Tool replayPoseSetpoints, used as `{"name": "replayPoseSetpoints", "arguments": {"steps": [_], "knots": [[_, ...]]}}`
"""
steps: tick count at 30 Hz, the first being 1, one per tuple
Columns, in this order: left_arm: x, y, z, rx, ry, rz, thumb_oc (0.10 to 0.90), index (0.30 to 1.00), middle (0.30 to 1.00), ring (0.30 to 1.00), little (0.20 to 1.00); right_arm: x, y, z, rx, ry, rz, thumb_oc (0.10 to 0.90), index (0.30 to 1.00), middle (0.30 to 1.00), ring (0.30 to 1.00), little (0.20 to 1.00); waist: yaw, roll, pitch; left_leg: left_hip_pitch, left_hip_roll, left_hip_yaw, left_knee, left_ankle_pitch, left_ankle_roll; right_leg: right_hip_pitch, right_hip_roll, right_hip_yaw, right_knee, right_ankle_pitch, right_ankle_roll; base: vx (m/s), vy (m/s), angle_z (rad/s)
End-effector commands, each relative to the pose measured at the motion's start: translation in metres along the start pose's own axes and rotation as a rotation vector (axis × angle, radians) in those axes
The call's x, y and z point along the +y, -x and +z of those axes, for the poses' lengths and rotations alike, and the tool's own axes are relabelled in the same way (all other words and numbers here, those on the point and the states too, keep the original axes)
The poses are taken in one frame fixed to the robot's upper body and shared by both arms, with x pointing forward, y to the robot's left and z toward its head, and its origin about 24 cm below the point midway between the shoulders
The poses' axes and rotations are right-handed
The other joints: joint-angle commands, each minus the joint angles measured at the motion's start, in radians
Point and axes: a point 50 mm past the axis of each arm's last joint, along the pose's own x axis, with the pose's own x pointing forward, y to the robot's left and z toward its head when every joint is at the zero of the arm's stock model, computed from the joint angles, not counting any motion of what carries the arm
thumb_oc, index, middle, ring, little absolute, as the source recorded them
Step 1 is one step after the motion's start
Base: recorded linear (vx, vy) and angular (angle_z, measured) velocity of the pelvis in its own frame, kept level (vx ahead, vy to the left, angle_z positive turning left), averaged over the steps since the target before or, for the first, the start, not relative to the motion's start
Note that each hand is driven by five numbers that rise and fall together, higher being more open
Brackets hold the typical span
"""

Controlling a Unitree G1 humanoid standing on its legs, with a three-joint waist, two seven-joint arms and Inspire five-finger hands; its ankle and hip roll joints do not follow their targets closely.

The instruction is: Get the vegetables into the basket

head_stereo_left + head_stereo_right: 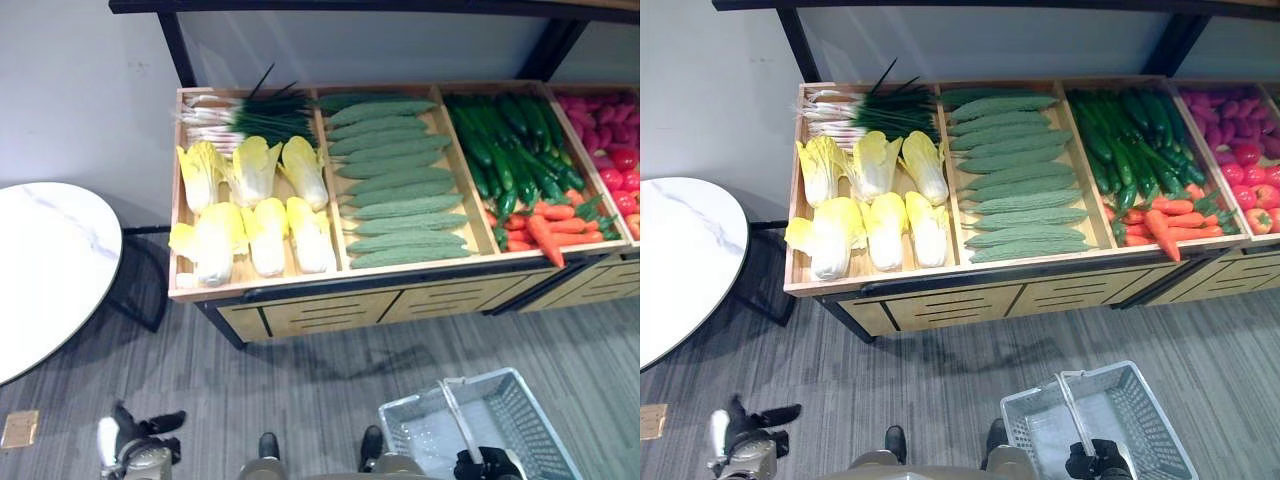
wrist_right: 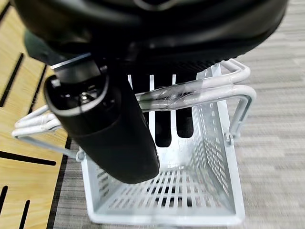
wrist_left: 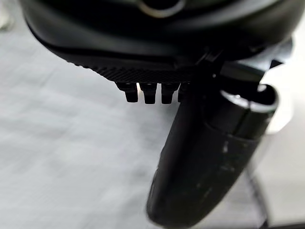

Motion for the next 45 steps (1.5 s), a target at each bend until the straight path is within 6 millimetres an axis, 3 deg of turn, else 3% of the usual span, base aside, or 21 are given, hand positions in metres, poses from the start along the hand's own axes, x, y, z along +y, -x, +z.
{"name": "replayPoseSetpoints", "arguments": {"steps": [1,3,7,8,9,13,15,27,35,41,42,43,44,45], "knots": [[0.029,-0.017,0.077,-0.316,0.131,0.266,0.9,1.0,1.0,1.0,1.0,-0.014,0.0,0.0,-0.027,0.024,-0.082,0.4,0.3,0.3,0.3,0.3,-0.006,-0.018,0.025,-0.025,0.017,-0.015,-0.01,0.006,-0.062,0.014,-0.039,0.075,-0.001,0.002,0.077,0.02,-0.04,-0.09],[0.037,-0.011,0.111,-0.461,0.203,0.319,0.9,1.0,1.0,1.0,1.0,-0.013,0.001,-0.003,-0.02,0.024,-0.081,0.4,0.3,0.3,0.3,0.3,-0.009,-0.02,0.02,-0.019,0.022,-0.012,-0.01,0.006,-0.067,0.02,-0.036,0.075,-0.007,0.004,0.077,0.02,-0.03,-0.07],[0.041,0.005,0.154,-0.669,0.251,0.336,0.9,1.0,1.0,1.0,1.0,-0.012,0.002,-0.006,-0.017,0.03,-0.067,0.4,0.3,0.3,0.3,0.3,-0.018,-0.025,0.016,-0.013,0.027,-0.011,-0.01,0.004,-0.07,0.026,-0.031,0.079,-0.014,0.004,0.076,0.01,-0.025,-0.07],[0.041,0.005,0.154,-0.669,0.25,0.336,0.9,1.0,1.0,1.0,1.0,-0.012,0.002,-0.006,-0.017,0.03,-0.067,0.4,0.3,0.3,0.3,0.3,-0.018,-0.025,0.016,-0.013,0.027,-0.011,-0.01,0.004,-0.07,0.026,-0.031,0.079,-0.015,0.004,0.076,0.0,-0.025,-0.07],[0.036,0.013,0.173,-0.749,0.254,0.314,0.9,1.0,1.0,1.0,1.0,-0.011,0.002,-0.006,-0.018,0.043,-0.058,0.4,0.3,0.3,0.3,0.3,-0.026,-0.026,0.013,-0.011,0.029,-0.009,-0.01,0.004,-0.071,0.028,-0.029,0.08,-0.018,0.005,0.076,0.01,-0.02,-0.07],[0.027,0.021,0.189,-0.798,0.282,0.269,0.9,1.0,1.0,1.0,1.0,-0.012,0.001,-0.002,-0.026,0.048,-0.052,0.4,0.3,0.3,0.3,0.3,-0.035,-0.025,0.014,-0.009,0.032,-0.007,-0.01,0.004,-0.071,0.027,-0.026,0.085,-0.022,0.007,0.075,0.0,-0.013,-0.07],[0.017,0.028,0.207,-0.849,0.29,0.231,0.9,1.0,1.0,1.0,1.0,-0.01,0.0,0.003,-0.051,0.073,-0.035,0.4,0.3,0.3,0.3,0.3,-0.048,-0.027,0.014,-0.007,0.034,0.002,-0.01,0.002,-0.071,0.023,-0.024,0.092,-0.02,0.008,0.075,0.0,-0.005,-0.07],[-0.019,0.047,0.239,-0.96,0.211,0.113,0.9,1.0,1.0,1.0,1.0,-0.002,-0.003,0.023,-0.121,0.114,0.003,0.4,0.3,0.3,0.3,0.3,-0.074,-0.039,0.032,-0.016,0.042,0.019,-0.01,0.001,-0.072,-0.014,-0.015,0.123,-0.013,0.016,0.076,0.0,-0.007,-0.1],[-0.034,0.04,0.234,-0.926,0.091,0.103,0.9,1.0,1.0,1.0,1.0,0.002,-0.004,0.034,-0.16,0.125,0.01,0.4,0.3,0.3,0.3,0.3,-0.078,-0.045,0.047,-0.027,0.048,0.028,-0.01,0.007,-0.074,-0.038,-0.007,0.137,-0.009,0.02,0.074,-0.01,-0.005,-0.05],[-0.042,0.029,0.215,-0.788,0.074,0.108,0.9,1.0,1.0,1.0,1.0,0.004,-0.004,0.037,-0.174,0.145,0.007,0.4,0.3,0.3,0.3,0.3,-0.083,-0.053,0.055,-0.028,0.054,0.035,-0.01,0.007,-0.074,-0.047,-0.002,0.143,-0.008,0.023,0.073,0.0,-0.001,-0.02],[-0.042,0.026,0.213,-0.764,0.065,0.113,0.853,0.934,0.934,0.934,0.934,0.004,-0.004,0.037,-0.175,0.156,0.007,0.4,0.3,0.3,0.3,0.3,-0.083,-0.056,0.058,-0.026,0.054,0.036,-0.01,0.006,-0.073,-0.048,-0.001,0.146,-0.008,0.023,0.072,0.0,0.0,0.0],[-0.041,0.026,0.215,-0.755,0.074,0.131,0.563,0.528,0.528,0.528,0.528,0.003,-0.004,0.035,-0.169,0.165,0.001,0.4,0.3,0.3,0.3,0.3,-0.082,-0.058,0.06,-0.026,0.054,0.036,-0.01,0.006,-0.073,-0.049,0.0,0.145,-0.008,0.023,0.072,0.0,0.0,0.0],[-0.04,0.025,0.214,-0.739,0.081,0.132,0.4,0.3,0.3,0.3,0.3,0.003,-0.004,0.034,-0.166,0.167,-0.001,0.4,0.3,0.3,0.3,0.3,-0.08,-0.059,0.061,-0.026,0.054,0.036,-0.01,0.006,-0.073,-0.049,0.0,0.145,-0.008,0.022,0.073,0.0,0.0,0.0],[-0.041,0.021,0.208,-0.695,0.086,0.128,0.4,0.3,0.3,0.3,0.3,0.003,-0.004,0.033,-0.162,0.175,0.0,0.4,0.3,0.3,0.3,0.3,-0.08,-0.06,0.062,-0.025,0.054,0.037,-0.01,0.006,-0.073,-0.048,0.001,0.145,-0.008,0.022,0.073,0.0,0.0,0.0]]}}
